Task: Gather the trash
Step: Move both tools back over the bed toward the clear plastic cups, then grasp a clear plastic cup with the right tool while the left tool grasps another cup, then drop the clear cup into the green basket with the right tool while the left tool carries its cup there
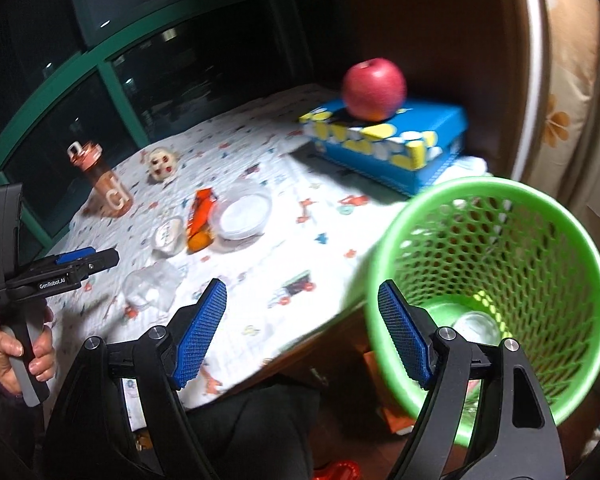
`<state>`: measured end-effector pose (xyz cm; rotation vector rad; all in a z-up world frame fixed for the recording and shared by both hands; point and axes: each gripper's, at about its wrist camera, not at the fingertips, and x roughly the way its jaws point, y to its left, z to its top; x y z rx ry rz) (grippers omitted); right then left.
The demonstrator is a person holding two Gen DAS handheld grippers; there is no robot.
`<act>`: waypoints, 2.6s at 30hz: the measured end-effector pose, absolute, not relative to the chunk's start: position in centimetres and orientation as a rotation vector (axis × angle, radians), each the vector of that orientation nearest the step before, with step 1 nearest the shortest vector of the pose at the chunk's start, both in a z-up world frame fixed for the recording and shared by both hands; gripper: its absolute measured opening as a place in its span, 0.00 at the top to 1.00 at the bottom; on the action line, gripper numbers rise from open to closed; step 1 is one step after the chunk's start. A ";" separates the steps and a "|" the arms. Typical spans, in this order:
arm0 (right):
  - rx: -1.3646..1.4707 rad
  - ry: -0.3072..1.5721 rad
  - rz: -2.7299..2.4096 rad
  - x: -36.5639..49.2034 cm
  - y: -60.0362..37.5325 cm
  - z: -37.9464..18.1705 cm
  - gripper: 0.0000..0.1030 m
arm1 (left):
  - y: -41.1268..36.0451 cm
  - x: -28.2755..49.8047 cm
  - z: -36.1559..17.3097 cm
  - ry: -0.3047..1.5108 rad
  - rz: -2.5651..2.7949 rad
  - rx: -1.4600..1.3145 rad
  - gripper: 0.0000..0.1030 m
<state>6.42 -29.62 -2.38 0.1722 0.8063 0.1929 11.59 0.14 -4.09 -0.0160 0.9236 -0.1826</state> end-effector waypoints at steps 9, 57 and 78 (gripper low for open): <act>0.170 0.934 0.385 10.7 -21.2 -3.5 0.25 | 7.0 10.5 -5.7 0.941 -0.061 -0.086 0.23; 0.484 1.191 0.427 16.7 -18.3 -7.8 0.39 | 5.3 12.0 -10.7 1.024 -0.167 -0.044 0.21; 0.513 1.016 0.256 11.3 -29.9 -4.4 0.39 | 3.0 14.7 -13.2 1.072 -0.163 -0.051 0.45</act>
